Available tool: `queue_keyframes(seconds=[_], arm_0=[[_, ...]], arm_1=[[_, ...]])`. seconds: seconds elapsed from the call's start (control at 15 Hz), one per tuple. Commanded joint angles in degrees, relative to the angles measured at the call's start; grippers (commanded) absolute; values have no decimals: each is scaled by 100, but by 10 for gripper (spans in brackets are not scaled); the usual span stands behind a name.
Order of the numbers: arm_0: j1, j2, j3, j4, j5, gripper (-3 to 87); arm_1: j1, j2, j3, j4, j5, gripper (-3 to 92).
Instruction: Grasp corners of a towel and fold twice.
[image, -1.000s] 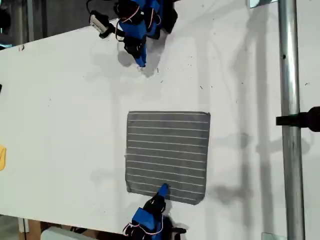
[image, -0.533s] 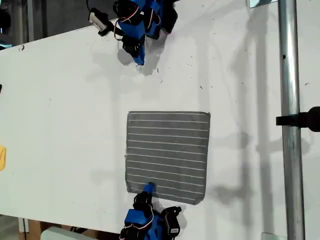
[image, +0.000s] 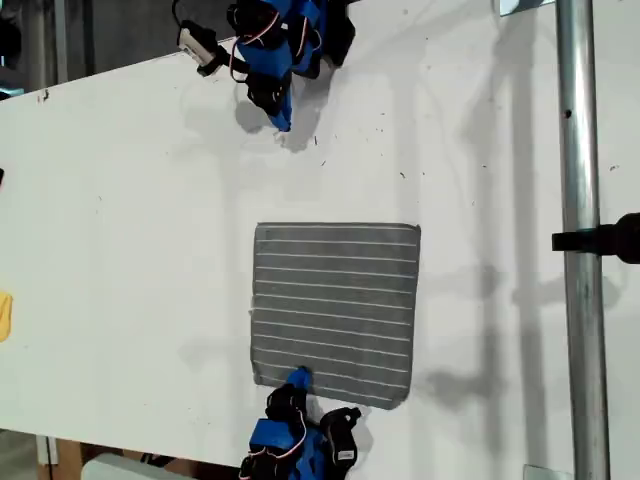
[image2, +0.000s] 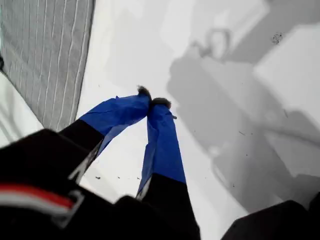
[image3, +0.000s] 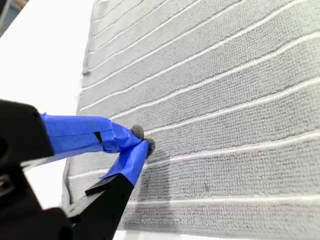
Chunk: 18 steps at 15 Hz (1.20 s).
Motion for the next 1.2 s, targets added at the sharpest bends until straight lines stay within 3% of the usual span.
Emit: queue_keyframes(seconds=[0.0,0.33,0.67,0.87,1.13], arm_0=[[448,18,-396,264,-272,-30],[1274,-70,-1591,686,-756,-30],[2496,-2637,-4588,1696,-1125,-30],[3419,-4078,-6205,2092,-1055,-30],[4069,-4702,-6855,2057,-949,-30]], arm_1=[[-123,-18,-536,-97,-193,-3],[-378,-334,-1125,-114,-290,-3],[-1169,-3226,-3375,-888,-861,-3],[-1960,-5309,-5396,-756,-1248,-3],[-2918,-8851,-9255,229,-2109,-3]])
